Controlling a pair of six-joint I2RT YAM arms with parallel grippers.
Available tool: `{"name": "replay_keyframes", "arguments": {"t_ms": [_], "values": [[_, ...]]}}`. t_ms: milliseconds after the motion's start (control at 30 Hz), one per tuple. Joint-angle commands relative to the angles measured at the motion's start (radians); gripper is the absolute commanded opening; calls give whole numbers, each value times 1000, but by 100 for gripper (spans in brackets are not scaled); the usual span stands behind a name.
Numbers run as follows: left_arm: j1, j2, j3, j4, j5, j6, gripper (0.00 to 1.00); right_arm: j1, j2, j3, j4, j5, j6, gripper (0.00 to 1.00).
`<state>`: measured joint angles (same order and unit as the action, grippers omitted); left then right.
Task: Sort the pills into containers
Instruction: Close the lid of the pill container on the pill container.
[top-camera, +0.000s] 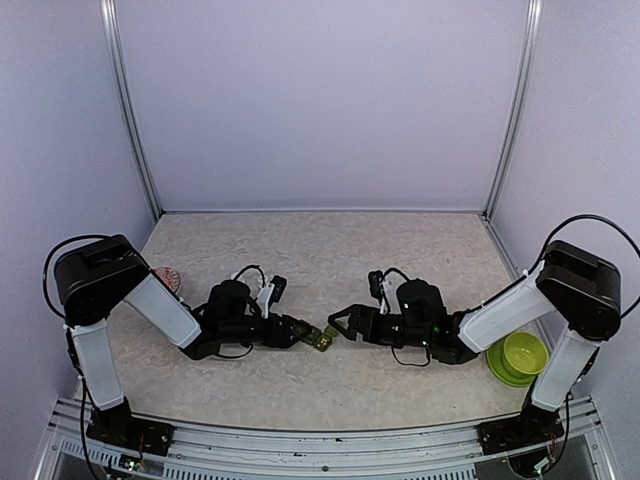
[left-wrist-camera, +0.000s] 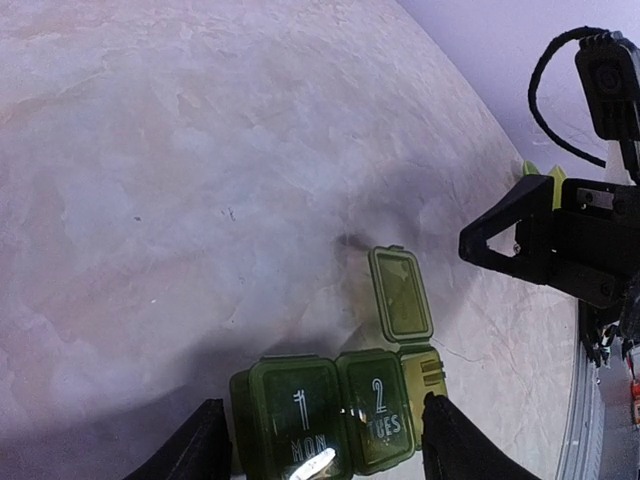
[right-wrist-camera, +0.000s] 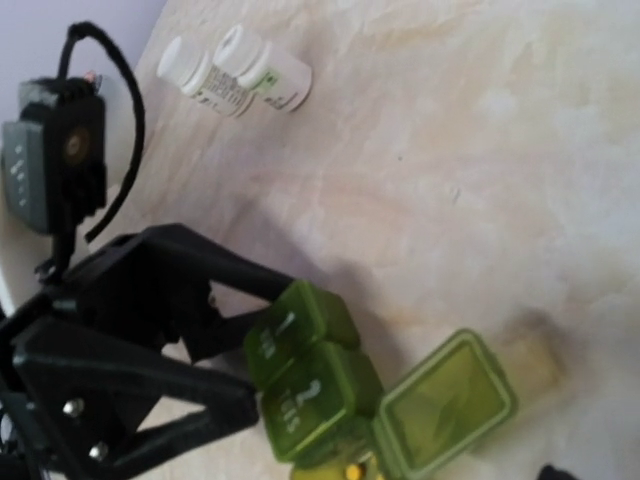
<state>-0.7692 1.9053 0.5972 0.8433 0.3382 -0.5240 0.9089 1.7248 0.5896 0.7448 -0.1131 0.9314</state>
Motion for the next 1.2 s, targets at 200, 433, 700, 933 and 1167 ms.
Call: {"name": "replay_keyframes", "arguments": {"t_ms": [200,433,700,933,1167], "values": [[7,-5,-8,-3,20,-7,59,-15,68,46,-10,-13,41,92],[7,1,-3,-12,16,-7,53,-17,97,53,25,-37,51,91],[7,26,17,-36,11,-10,47,-17,138,60,87,-71,58,89],[10,24,25,-60,-7,-1,45,-22,168,80,96,-96,45,88],[13,42,40,-75,-7,-1,37,-39,186,72,127,-113,56,88]]}}
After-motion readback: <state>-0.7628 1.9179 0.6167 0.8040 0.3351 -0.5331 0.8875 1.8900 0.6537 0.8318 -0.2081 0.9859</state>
